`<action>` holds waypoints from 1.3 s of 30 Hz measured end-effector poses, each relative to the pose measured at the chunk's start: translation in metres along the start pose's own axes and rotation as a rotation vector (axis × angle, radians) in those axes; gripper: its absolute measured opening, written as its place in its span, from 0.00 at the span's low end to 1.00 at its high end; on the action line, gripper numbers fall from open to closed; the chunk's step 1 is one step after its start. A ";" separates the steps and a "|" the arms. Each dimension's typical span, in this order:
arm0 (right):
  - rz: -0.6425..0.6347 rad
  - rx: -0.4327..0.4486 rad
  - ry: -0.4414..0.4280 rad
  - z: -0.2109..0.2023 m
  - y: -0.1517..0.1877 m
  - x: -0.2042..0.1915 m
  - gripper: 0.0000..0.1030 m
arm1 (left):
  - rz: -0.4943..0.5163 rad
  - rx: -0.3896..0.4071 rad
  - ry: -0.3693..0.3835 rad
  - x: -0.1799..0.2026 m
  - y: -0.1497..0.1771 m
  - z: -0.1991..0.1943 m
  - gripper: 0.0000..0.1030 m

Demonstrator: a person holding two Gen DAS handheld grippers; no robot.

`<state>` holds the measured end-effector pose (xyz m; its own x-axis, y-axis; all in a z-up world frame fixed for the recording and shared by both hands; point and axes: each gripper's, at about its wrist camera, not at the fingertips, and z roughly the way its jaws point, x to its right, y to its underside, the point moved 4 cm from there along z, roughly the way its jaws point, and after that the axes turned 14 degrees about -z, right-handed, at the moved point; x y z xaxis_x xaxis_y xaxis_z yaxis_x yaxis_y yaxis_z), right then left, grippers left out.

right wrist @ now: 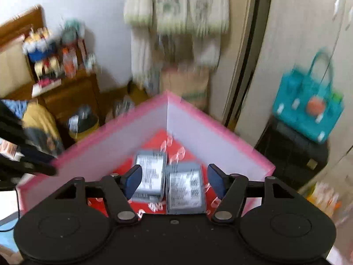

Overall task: Organize rigid objects
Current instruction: 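Carry the second router into the box beside the first and release, then withdraw the right gripper from the box toward the black battery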

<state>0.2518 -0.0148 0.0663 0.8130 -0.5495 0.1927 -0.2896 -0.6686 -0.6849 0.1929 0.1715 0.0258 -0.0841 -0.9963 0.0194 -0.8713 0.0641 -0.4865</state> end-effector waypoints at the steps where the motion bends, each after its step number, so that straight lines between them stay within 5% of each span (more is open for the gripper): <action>1: 0.003 0.046 0.031 -0.017 0.001 -0.002 0.71 | -0.009 0.007 0.002 -0.001 0.001 0.000 0.06; 6: 0.079 0.124 0.019 -0.074 0.047 -0.013 0.70 | 0.003 0.043 -0.013 0.002 0.005 -0.001 0.06; 11: 0.307 0.155 0.139 -0.098 0.122 -0.023 0.70 | -0.019 0.058 0.011 0.003 0.004 0.000 0.07; 13: 0.298 0.163 0.175 -0.099 0.145 -0.028 0.70 | -0.034 0.063 0.024 0.002 0.006 0.000 0.07; 20: 0.355 0.062 0.177 -0.087 0.200 -0.040 0.70 | -0.068 0.069 0.018 -0.003 0.009 0.001 0.06; 28: 0.345 0.015 0.065 -0.059 0.207 -0.060 0.71 | -0.083 0.073 0.010 -0.007 0.009 0.000 0.05; 39: 0.280 -0.036 0.134 -0.026 0.205 -0.082 0.74 | -0.072 0.062 0.043 -0.011 0.003 0.002 0.05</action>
<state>0.1123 -0.1195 -0.0717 0.6260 -0.7744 0.0919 -0.5127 -0.4975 -0.6997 0.1916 0.1830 0.0223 -0.0441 -0.9947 0.0929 -0.8446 -0.0126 -0.5353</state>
